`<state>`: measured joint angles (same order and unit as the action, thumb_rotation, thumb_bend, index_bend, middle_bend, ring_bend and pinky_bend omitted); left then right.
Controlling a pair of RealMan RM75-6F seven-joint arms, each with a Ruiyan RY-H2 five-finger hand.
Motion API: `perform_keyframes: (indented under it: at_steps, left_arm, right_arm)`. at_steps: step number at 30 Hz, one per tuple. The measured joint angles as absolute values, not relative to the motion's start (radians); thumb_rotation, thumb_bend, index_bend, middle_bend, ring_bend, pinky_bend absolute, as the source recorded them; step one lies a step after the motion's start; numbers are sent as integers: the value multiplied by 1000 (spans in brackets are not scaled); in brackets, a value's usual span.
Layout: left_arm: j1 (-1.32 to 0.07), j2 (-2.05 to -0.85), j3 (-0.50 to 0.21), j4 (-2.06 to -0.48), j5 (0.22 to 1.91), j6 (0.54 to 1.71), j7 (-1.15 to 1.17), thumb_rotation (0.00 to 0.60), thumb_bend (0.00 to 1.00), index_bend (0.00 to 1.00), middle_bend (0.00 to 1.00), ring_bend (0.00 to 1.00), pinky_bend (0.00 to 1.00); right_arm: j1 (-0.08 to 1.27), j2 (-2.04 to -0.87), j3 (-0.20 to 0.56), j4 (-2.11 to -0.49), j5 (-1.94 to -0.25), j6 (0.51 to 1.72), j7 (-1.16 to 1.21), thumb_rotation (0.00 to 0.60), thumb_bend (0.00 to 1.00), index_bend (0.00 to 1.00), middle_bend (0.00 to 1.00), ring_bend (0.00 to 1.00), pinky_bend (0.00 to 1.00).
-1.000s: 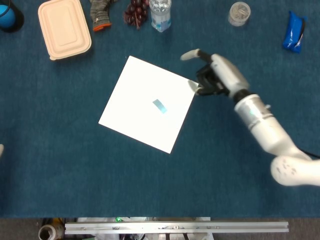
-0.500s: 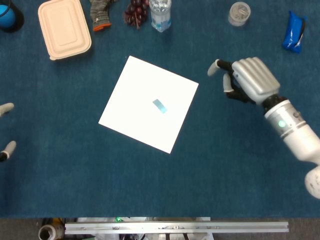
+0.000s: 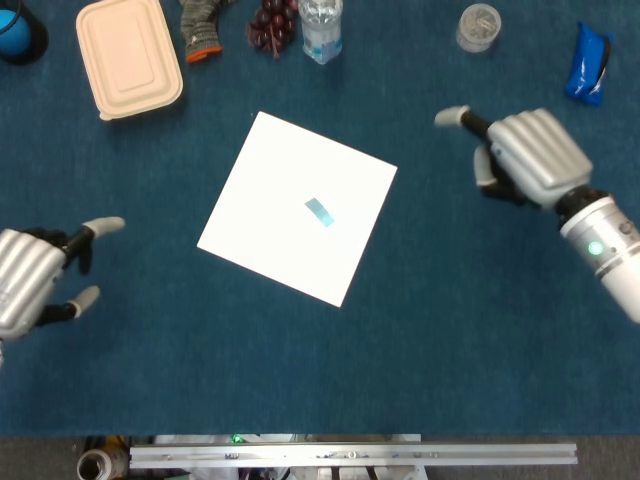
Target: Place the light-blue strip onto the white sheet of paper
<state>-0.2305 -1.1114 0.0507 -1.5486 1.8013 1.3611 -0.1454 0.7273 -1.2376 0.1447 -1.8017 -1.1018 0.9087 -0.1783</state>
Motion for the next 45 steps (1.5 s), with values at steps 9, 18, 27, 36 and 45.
perform_keyframes:
  at_steps: [9,18,27,36,45]
  left_arm:
    - [-220,-1139,44,-1564,1753,1391,-117,600,231,209,539,555,634]
    - [-143,-1155,44,-1557,1663,1472,-132,600,231,202,506,543,632]
    - [-66,-1167,38,-1522,1562,1521,-188,600,231,199,500,538,589]
    - [-43,-1181,34,-1492,1542,1528,-222,600,231,196,492,535,586]
    - [-34,-1186,31,-1473,1538,1527,-243,600,231,195,486,535,574]
  right_arm:
    - [873,-1254,117,-1771,-1009,668,-239,600,1000,205,1000,1000,1000]
    - [1035,-1365,77,-1674,-827,593,-367,598,1000,202,1000,1000,1000]
    - [1150,-1441,40,-1613,-671,583,-418,540,1000,202,1000,1000,1000]
    - [1208,-1478,5,-1616,-621,578,-423,538,1000,202,1000,1000,1000]
    - [1251,-1519,-25,-1604,-582,599,-430,538,1000,202,1000,1000,1000]
